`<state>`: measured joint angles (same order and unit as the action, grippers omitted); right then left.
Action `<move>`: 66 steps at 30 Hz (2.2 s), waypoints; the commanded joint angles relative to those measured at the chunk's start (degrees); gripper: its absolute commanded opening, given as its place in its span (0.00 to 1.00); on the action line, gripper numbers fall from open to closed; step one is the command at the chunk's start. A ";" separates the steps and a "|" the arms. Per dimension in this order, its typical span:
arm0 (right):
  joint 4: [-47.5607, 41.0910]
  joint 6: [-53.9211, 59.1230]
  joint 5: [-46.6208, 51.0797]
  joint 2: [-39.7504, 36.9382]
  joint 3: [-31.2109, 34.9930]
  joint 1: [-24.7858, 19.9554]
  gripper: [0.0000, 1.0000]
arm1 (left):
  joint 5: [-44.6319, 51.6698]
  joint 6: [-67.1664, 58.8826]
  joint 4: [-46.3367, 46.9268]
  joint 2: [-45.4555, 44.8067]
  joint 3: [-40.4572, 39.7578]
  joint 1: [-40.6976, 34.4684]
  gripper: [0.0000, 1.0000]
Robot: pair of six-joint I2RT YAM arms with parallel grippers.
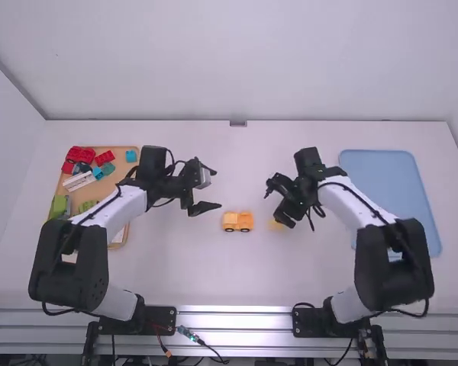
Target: Assemble lego blocks to make yellow taxi
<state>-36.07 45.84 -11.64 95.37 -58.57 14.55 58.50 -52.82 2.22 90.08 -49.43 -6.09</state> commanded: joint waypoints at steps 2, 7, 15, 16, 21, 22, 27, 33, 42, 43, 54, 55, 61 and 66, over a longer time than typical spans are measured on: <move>-0.27 3.56 6.84 4.89 -1.62 3.54 0.99 | 3.52 4.26 -3.21 -1.48 1.84 0.52 0.99; 2.27 3.80 9.42 7.77 -0.11 6.45 0.95 | 3.45 8.17 -9.18 -1.48 3.50 0.15 0.99; 5.96 5.46 8.26 10.02 2.38 5.18 0.95 | 3.43 8.46 -9.31 -1.46 3.74 0.13 0.99; 6.05 5.42 8.22 10.13 2.73 4.92 0.95 | 3.45 8.48 -9.33 -1.46 3.76 0.15 0.99; 6.35 7.76 5.33 10.18 4.04 4.39 0.80 | 3.50 8.48 -9.62 -1.46 3.74 0.15 0.99; 6.42 8.15 4.92 10.18 4.15 4.26 0.80 | 3.58 8.48 -9.62 -1.46 3.74 0.15 0.99; 9.26 8.46 3.74 10.18 5.53 3.80 0.80 | 3.61 8.48 -9.51 -1.46 3.74 0.15 0.99; 11.36 8.59 3.96 10.18 7.04 4.81 0.78 | 3.65 8.46 -9.20 -1.46 3.74 0.15 0.99; 12.17 8.41 4.17 10.18 7.17 6.62 0.34 | 3.65 8.50 -9.07 -1.46 3.74 0.09 0.99; 12.19 7.96 4.15 10.18 7.17 6.60 0.30 | 3.65 8.48 -8.94 -1.46 3.74 0.09 0.99; 14.22 -12.94 4.17 10.18 7.10 7.17 0.20 | 3.61 8.48 -9.14 -1.46 3.76 0.09 0.99; 14.46 -14.40 4.20 10.15 7.10 7.30 0.20 | 3.61 8.50 -9.16 -1.46 3.74 0.09 0.99; 19.12 -34.34 10.62 7.58 7.10 9.16 0.00 | 3.48 8.48 -8.72 -1.46 3.76 0.20 0.99; 19.71 -51.47 10.01 3.93 7.13 9.40 0.00 | 3.45 8.46 -8.79 -1.46 3.76 0.42 0.99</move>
<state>-16.47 8.03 -2.42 102.45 -51.99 24.12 60.45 -44.53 -6.72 90.08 -46.50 -5.82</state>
